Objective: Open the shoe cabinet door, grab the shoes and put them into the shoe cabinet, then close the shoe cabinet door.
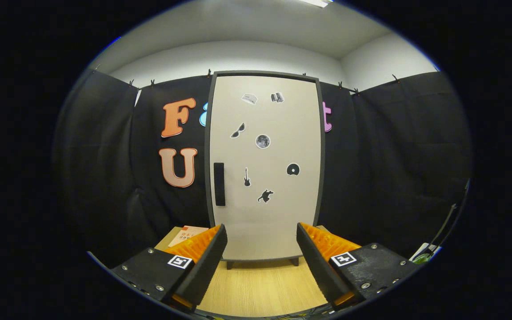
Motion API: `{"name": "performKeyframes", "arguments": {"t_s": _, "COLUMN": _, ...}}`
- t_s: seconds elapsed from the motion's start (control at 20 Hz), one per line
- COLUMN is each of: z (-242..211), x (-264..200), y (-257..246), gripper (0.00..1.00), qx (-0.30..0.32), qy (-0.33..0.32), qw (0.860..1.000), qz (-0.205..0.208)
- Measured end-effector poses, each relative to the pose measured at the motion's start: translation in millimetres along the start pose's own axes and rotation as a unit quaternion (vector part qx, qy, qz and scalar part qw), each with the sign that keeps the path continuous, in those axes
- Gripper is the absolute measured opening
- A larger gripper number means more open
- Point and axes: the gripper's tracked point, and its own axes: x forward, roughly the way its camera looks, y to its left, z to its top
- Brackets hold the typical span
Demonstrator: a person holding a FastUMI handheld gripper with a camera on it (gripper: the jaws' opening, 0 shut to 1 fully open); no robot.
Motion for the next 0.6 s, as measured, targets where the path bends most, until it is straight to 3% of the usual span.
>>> {"name": "performKeyframes", "arguments": {"t_s": 0.6, "z": 6, "x": -28, "y": 0, "gripper": 0.98, "qx": 0.004, "qy": -0.019, "qw": 1.0, "qz": 0.01}}
